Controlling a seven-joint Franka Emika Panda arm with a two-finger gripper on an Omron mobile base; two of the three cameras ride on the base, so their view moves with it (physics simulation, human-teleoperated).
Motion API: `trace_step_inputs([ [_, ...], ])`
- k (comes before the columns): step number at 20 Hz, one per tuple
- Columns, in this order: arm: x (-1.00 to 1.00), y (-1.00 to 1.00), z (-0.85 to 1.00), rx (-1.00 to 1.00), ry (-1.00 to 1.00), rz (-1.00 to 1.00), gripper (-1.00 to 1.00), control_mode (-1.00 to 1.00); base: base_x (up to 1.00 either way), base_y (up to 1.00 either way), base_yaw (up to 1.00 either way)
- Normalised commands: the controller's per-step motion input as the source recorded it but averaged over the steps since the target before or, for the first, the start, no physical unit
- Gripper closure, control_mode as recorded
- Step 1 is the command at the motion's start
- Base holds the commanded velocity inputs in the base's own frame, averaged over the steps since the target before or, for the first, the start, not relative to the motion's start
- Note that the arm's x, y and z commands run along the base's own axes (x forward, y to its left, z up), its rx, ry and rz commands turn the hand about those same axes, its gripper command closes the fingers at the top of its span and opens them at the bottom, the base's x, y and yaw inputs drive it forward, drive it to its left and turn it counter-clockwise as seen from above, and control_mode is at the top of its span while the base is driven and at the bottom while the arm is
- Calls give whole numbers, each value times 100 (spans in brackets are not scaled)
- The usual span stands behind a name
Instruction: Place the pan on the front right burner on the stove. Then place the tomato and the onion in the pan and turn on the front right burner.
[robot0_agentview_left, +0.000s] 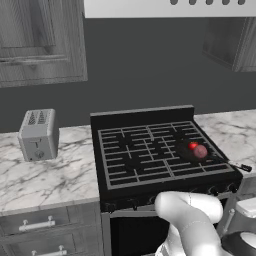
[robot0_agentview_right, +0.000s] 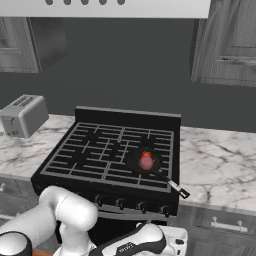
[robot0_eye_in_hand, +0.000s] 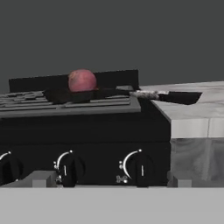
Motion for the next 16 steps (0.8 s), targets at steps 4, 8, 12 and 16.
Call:
trace_step_inputs([
  [4,0,-18,0,2,-7,0,-100,-100,0,0,0],
  [8,0,-20,-1,1,-3,0,-100,-100,0,0,0],
  [12,2,0,-19,0,0,0,-100,-100,0,0,0],
  [16,8,0,-24,0,0,0,-100,-100,0,0,0],
])
